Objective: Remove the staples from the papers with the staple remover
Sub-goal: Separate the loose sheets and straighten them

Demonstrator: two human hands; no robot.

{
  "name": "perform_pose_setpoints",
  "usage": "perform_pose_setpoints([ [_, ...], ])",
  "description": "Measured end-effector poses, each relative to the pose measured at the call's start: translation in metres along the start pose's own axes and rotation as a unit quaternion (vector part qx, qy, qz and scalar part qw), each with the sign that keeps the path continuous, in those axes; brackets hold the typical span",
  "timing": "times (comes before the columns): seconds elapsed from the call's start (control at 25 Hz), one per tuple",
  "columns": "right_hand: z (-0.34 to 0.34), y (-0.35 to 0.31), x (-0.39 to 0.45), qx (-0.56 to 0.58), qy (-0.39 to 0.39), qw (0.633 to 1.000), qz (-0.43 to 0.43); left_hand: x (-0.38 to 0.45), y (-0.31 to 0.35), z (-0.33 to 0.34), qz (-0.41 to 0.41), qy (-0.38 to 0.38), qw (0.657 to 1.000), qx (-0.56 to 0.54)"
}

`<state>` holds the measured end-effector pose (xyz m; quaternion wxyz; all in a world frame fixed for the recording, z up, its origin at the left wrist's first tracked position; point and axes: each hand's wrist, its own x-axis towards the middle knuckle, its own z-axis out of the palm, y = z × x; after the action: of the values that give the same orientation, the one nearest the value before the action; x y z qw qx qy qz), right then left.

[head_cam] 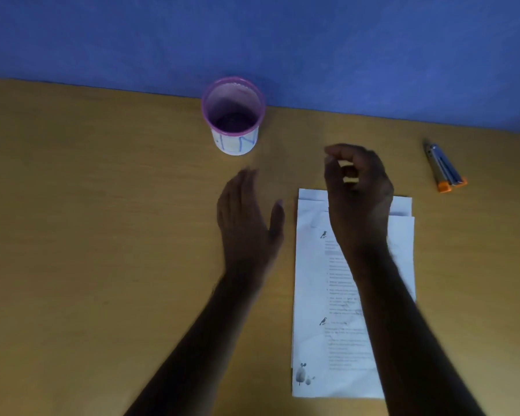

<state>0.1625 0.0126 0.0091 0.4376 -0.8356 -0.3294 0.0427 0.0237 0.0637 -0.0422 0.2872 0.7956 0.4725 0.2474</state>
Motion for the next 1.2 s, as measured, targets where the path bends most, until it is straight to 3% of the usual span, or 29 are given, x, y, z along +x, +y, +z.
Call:
perform_pose_setpoints([
  [0.16,-0.049,0.050,-0.060,-0.064,0.045,0.987,0.140,-0.056,0.026,0.026,0.095,-0.141,0.982,0.084],
  [0.24,-0.070,0.071,-0.085,-0.129,0.051,0.970,0.198,-0.073,0.031,0.036,0.116,-0.176,0.971,0.111],
  [0.36,-0.089,0.088,-0.106,-0.183,0.012,0.941,0.285,-0.080,0.027,0.047,0.135,-0.186,0.960,0.161],
  [0.52,-0.092,0.092,-0.110,-0.226,-0.047,0.916,0.328,-0.082,0.021,0.057,0.151,-0.174,0.952,0.200],
  [0.76,-0.107,0.100,-0.089,-0.094,-0.060,0.888,0.446,-0.083,0.020,0.058,0.162,-0.166,0.947,0.222],
  [0.88,-0.111,0.100,-0.090,-0.031,-0.090,0.888,0.451,-0.083,0.020,0.058,0.163,-0.160,0.948,0.224],
  [1.0,-0.110,0.096,-0.106,-0.173,-0.118,0.914,0.348,-0.083,0.019,0.058,0.163,-0.155,0.948,0.224],
  [1.08,-0.108,0.088,-0.116,-0.226,-0.090,0.922,0.300,-0.084,0.020,0.058,0.165,-0.154,0.948,0.224],
  [1.2,-0.108,0.083,-0.113,-0.144,-0.061,0.917,0.368,-0.085,0.020,0.059,0.166,-0.153,0.948,0.223],
])
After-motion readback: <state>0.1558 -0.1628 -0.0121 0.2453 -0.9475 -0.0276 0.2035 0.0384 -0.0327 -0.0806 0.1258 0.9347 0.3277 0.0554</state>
